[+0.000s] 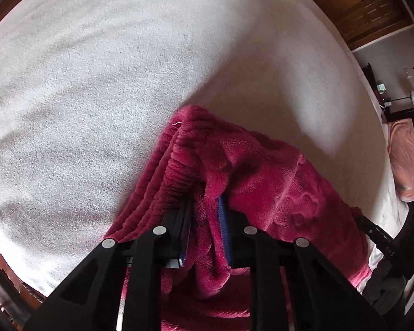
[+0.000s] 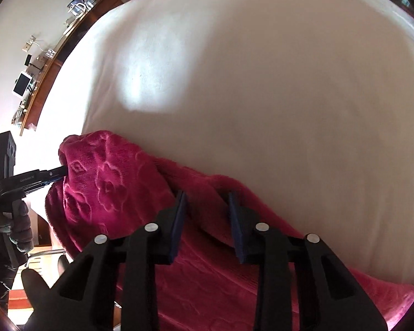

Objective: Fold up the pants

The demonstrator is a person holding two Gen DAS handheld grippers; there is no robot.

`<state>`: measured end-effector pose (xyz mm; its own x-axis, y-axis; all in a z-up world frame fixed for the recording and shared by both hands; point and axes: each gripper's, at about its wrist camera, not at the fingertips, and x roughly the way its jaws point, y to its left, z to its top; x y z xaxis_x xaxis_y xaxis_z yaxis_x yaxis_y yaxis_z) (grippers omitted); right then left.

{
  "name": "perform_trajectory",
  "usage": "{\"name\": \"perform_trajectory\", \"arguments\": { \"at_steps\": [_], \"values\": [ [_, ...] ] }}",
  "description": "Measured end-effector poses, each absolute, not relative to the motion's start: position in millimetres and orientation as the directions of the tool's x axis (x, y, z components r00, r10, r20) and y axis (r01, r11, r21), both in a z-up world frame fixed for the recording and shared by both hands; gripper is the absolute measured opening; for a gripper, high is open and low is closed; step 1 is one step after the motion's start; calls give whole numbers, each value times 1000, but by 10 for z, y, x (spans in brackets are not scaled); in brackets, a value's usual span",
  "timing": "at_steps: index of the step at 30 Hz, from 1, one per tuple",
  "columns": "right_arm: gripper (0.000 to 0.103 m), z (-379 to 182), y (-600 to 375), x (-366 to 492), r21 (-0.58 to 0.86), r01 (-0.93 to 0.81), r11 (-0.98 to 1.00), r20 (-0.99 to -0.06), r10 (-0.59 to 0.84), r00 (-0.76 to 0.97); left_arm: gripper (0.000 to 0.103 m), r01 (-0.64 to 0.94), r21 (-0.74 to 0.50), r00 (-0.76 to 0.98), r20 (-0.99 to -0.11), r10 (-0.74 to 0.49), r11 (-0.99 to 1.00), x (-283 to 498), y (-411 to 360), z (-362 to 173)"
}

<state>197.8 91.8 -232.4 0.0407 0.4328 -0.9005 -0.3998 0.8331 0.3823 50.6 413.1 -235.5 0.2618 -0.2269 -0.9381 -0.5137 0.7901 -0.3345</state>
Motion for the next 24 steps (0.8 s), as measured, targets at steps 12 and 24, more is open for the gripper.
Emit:
{"name": "perform_trajectory", "arguments": {
  "at_steps": [12,24],
  "values": [
    [4,-2311,866,2224,286,-351,892,-924,354,146,9,-488,-325,302,-934,-193,810,567,4167,-2184],
    [9,-2512,881,2359,235,-333,913,-945,296,142,10,-490,-362,291,-925,-243,793,406,4212,-2187]
  ]
}}
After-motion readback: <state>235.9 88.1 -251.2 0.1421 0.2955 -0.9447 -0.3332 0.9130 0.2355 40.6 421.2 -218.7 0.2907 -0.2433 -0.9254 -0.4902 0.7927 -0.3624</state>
